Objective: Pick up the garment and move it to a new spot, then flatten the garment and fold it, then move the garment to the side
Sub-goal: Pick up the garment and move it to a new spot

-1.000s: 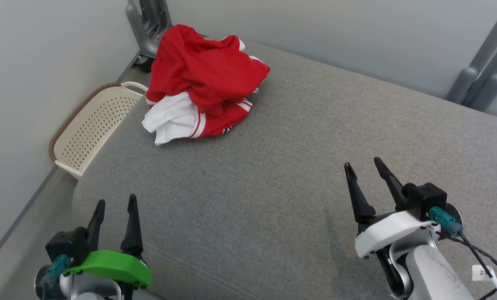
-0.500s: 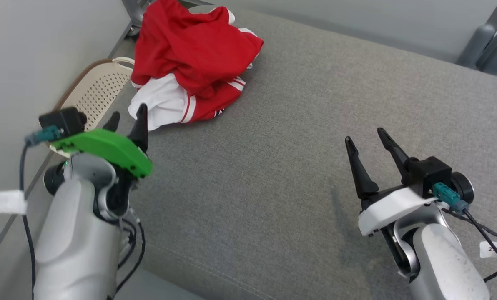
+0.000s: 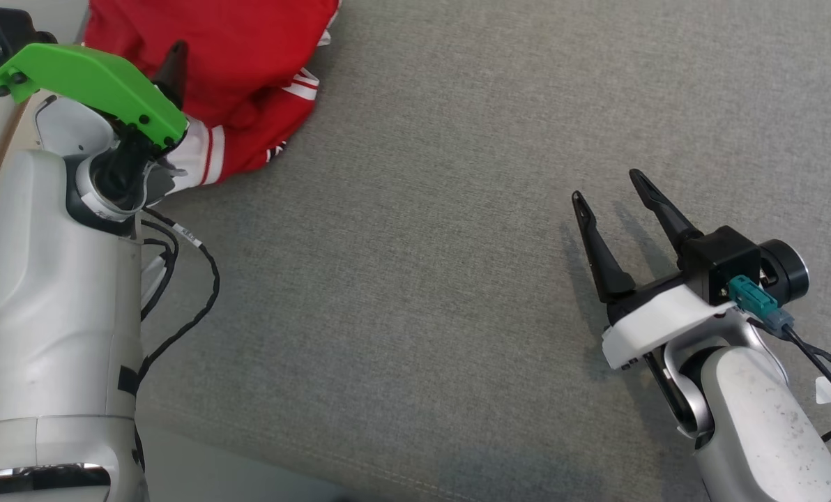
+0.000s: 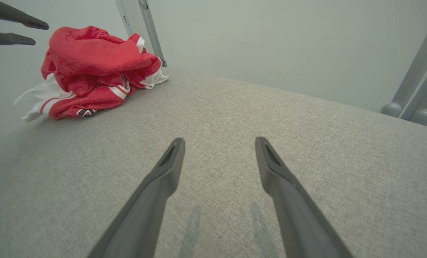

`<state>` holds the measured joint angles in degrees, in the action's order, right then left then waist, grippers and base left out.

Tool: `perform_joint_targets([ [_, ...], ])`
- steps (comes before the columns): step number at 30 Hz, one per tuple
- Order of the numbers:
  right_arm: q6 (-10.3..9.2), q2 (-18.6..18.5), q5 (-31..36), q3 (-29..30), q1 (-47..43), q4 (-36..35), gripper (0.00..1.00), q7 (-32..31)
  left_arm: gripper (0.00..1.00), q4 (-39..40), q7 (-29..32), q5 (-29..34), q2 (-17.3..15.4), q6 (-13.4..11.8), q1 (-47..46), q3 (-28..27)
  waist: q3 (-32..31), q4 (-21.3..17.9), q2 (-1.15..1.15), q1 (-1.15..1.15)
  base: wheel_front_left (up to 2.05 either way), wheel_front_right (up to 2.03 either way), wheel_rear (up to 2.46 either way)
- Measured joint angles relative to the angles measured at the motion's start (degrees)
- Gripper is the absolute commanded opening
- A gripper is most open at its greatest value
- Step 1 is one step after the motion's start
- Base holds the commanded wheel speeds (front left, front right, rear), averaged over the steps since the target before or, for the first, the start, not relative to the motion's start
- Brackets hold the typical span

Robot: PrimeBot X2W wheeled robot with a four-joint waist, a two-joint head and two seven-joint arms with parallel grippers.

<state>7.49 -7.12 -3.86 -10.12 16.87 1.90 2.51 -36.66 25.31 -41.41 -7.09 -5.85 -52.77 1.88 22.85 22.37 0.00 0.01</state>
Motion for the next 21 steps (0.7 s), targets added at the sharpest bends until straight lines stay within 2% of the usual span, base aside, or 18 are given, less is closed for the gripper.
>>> perform_joint_targets([
  [9, 0.00, 0.02, 0.13, 0.64, -0.14, -0.65, 1.00, 0.21, 1.00, -2.42, -0.27, 2.25, -1.57, -3.50, -0.73, 0.88, 4.36, -4.59, 0.00, 0.00, 0.00, 0.00, 0.00],
  [10, 0.00, 0.03, 0.13, 0.67, -0.15, -0.57, 1.00, 0.38, 0.93, -2.58, -0.82, 2.38, -1.57, -3.56, -0.73, 0.93, 4.64, -4.93, 0.00, 0.00, 0.00, 0.00, 0.00],
  [11, 0.00, 0.07, 0.13, 0.74, -0.16, -0.42, 1.00, 0.45, 0.46, -2.72, -1.58, 2.75, -1.60, -3.66, -0.73, 1.08, 4.83, -5.21, 0.00, 0.00, 0.00, 0.00, 0.00],
  [12, 0.00, 0.11, 0.13, 0.85, -0.19, -0.25, 1.00, 0.62, 0.05, -2.90, -2.26, 3.11, -1.65, -3.78, -0.76, 1.34, 4.96, -5.42, 0.00, 0.00, 0.00, 0.00, 0.00],
  [13, 0.00, 0.19, 0.13, 0.92, -0.19, -0.02, 1.00, 0.67, 0.00, -3.04, -3.13, 3.46, -1.67, -3.77, -0.77, 1.57, 4.96, -5.51, 0.00, 0.00, 0.00, 0.00, 0.00],
  [21, 0.00, 1.25, -0.05, 1.36, -0.80, 2.68, 1.00, 2.15, 0.00, -2.02, -9.55, 6.44, -1.23, -1.66, -1.94, 4.39, 1.97, -4.99, 0.00, 0.00, 0.00, 0.00, 0.00],
])
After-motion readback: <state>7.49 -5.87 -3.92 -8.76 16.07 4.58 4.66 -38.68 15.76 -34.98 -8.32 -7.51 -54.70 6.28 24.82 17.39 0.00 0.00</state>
